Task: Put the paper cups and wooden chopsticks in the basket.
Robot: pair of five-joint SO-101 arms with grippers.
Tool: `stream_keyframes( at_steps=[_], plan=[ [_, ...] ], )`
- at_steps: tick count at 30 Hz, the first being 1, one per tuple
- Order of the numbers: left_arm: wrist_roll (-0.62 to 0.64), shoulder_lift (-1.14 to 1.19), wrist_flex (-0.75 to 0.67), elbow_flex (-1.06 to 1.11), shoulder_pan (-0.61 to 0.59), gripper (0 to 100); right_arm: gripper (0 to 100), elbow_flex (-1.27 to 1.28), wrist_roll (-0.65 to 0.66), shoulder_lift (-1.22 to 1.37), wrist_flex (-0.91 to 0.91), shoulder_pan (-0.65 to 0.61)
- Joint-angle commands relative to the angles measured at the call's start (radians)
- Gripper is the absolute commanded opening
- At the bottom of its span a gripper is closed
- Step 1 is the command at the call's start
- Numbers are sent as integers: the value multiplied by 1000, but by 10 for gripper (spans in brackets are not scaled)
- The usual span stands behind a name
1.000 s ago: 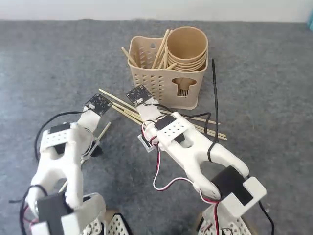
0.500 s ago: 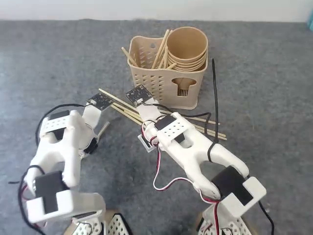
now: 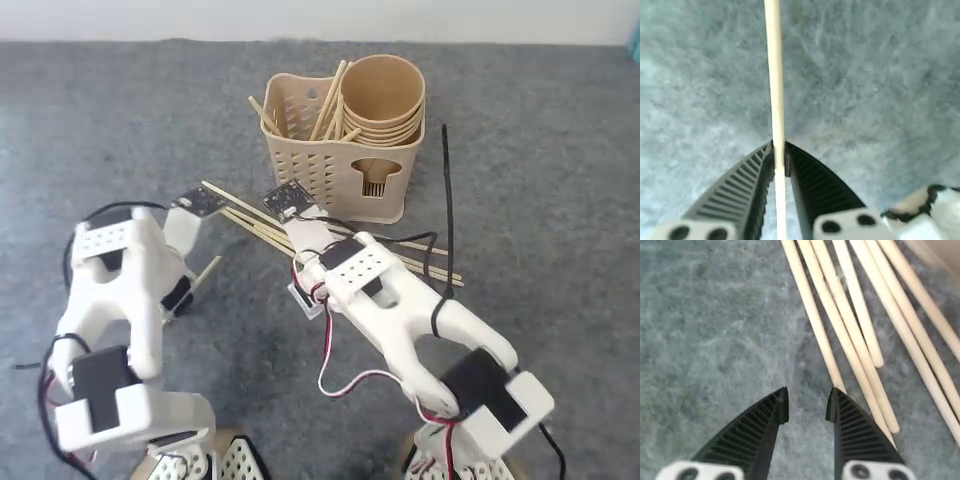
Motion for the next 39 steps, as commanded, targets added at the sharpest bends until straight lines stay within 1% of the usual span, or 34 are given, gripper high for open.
stream_keyframes(
  at_steps=[1, 4, 7, 11, 14, 19, 23, 29, 32, 34, 36, 37, 39],
  plan=[
    [8, -2, 124, -147, -37, 13, 144, 21, 11, -122, 2, 5],
    [8, -2, 212, -266, -80, 13, 144, 35, 6, -154, 2, 2],
    [8, -2, 262, -375, -120, 13, 144, 25, 6, -162, -12, 5],
    [14, -91, 259, -418, -155, 13, 144, -31, 6, -130, -21, 25],
    [74, -245, 207, -357, -157, 13, 144, -106, 6, -65, -19, 25],
    [150, -563, 94, -131, -118, 13, 145, -227, 14, 65, -19, 28],
    [187, -744, 26, 10, -114, 13, 147, -273, 15, 142, -24, 30],
    [244, -822, -91, 130, -114, 13, 145, -310, 15, 232, -27, 41],
    [296, -835, -152, 159, -120, 13, 143, -316, 15, 265, -27, 36],
    [350, -847, -195, 166, -120, 13, 100, -316, 15, 274, -25, 31],
    [413, -870, -229, 168, -121, 13, 12, -316, 15, 274, -24, 16],
    [443, -884, -244, 168, -121, 13, 4, -316, 15, 274, -19, 8],
    [497, -919, -267, 168, -121, 13, 21, -304, 14, 272, -16, -1]
  ],
)
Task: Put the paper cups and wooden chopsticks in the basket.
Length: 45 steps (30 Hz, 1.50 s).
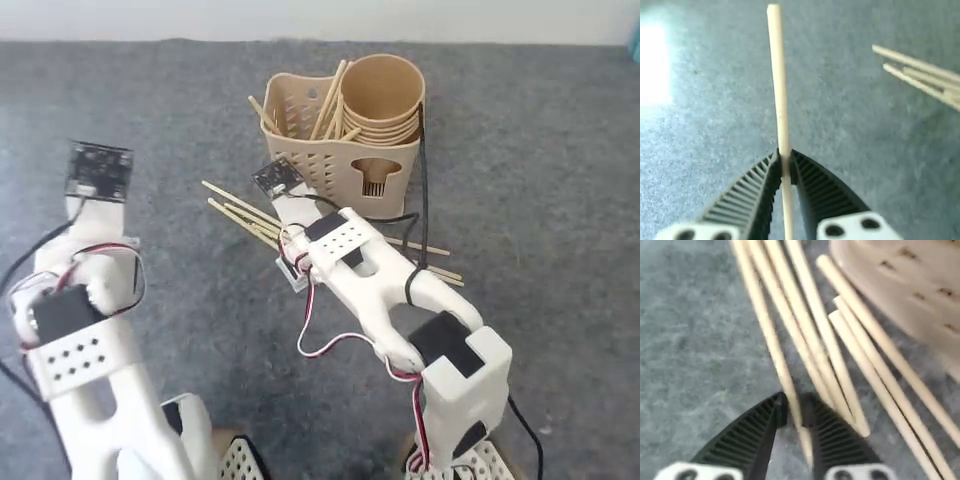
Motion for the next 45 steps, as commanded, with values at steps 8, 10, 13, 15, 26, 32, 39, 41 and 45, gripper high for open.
stream_keyframes(
  at_steps=[8, 10, 13, 15, 26, 32, 39, 41, 45],
  plan=[
    [272, -222, -157, -5, 6, 13, 9, 146, 9, -255, -5, -51],
    [322, -249, -204, -5, 8, 13, 9, 221, 8, -361, -10, -67],
    [382, -270, -285, -5, 14, 13, 9, 339, 5, -536, -15, -111],
    [410, -272, -331, -10, 44, 13, 9, 411, 5, -654, -16, -142],
    [674, -270, -760, -12, 256, 13, 9, 715, 5, -1250, -16, -194],
    [730, -258, -1049, -13, 465, 12, 9, 819, 5, -1477, -13, -174],
    [690, -12, -1214, -111, 572, 12, 8, 838, -98, -1758, -5, 56],
    [684, 87, -1247, -159, 574, 12, 8, 844, -137, -1819, -5, 136],
    [641, 262, -1300, -211, 617, 12, 8, 882, -215, -1936, -16, 255]
  ],
)
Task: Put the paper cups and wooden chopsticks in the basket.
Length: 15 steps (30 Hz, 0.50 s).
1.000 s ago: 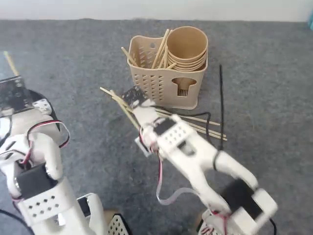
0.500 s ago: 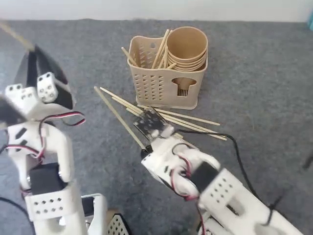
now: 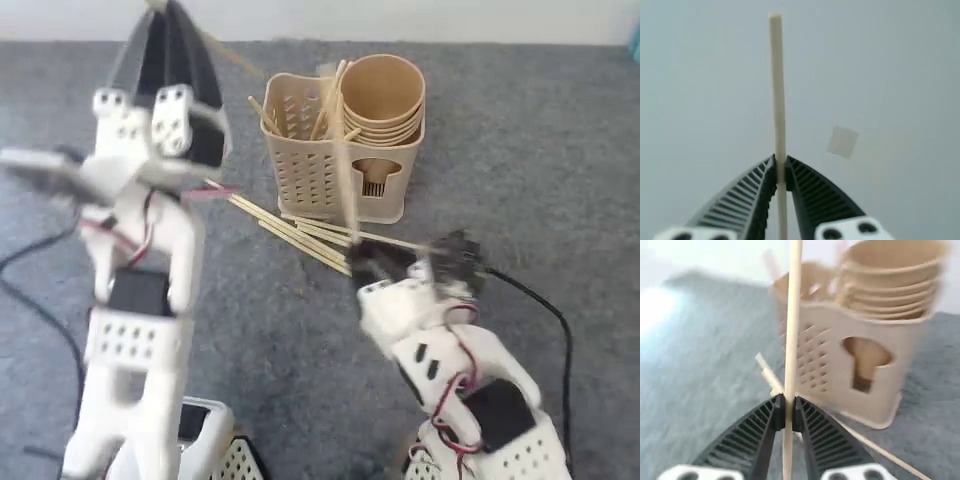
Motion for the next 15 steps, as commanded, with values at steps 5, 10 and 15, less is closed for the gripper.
stream_keyframes(
  at_steps=[5, 10, 15],
  plan=[
    [-112, 261, -84, -68, 112, 12, 8, 26, -123, -194, -16, 179],
    [-112, 367, -89, -77, 114, 12, 8, 77, -123, -209, -77, 182],
    [-114, 419, -89, -84, 81, 28, 8, 89, -120, -211, -94, 182]
  ],
)
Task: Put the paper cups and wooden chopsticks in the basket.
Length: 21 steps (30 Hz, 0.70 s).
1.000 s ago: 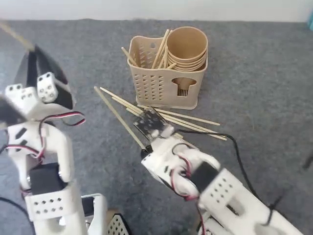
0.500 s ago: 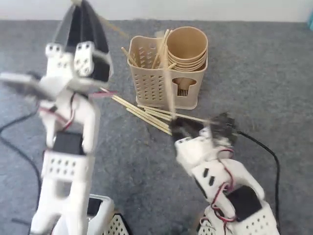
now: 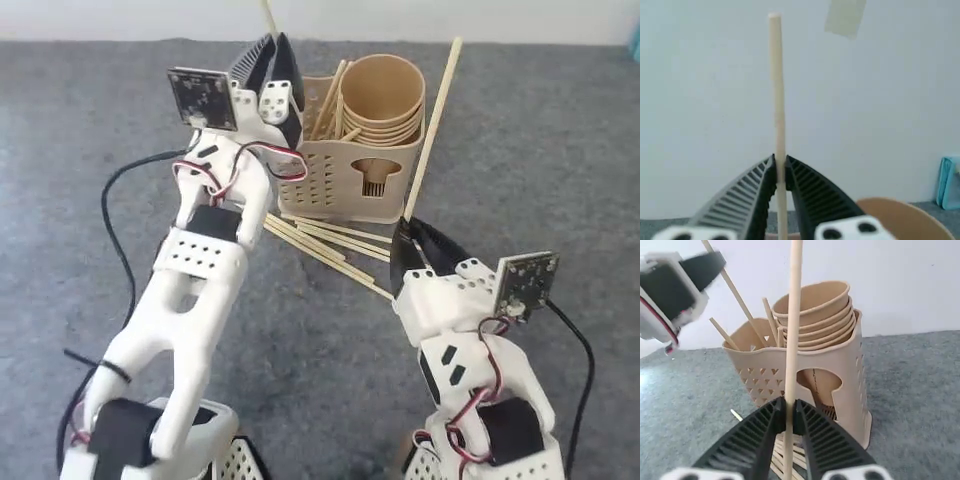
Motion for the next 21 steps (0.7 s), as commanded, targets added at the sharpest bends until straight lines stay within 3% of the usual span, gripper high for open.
stream_keyframes(
  at_steps=[1, 7, 12, 21],
  plan=[
    [-12, 2, -20, -77, -28, 58, 8, -8, -9, -21, -31, 8],
    [-8, 0, 5, -81, -55, 337, 8, -6, -8, -18, -31, 8],
    [-11, -110, 175, -81, -87, 340, 8, -3, -8, -18, -36, 4],
    [-11, -565, 753, -87, -169, 340, 8, 6, -8, -16, -82, 2]
  ],
)
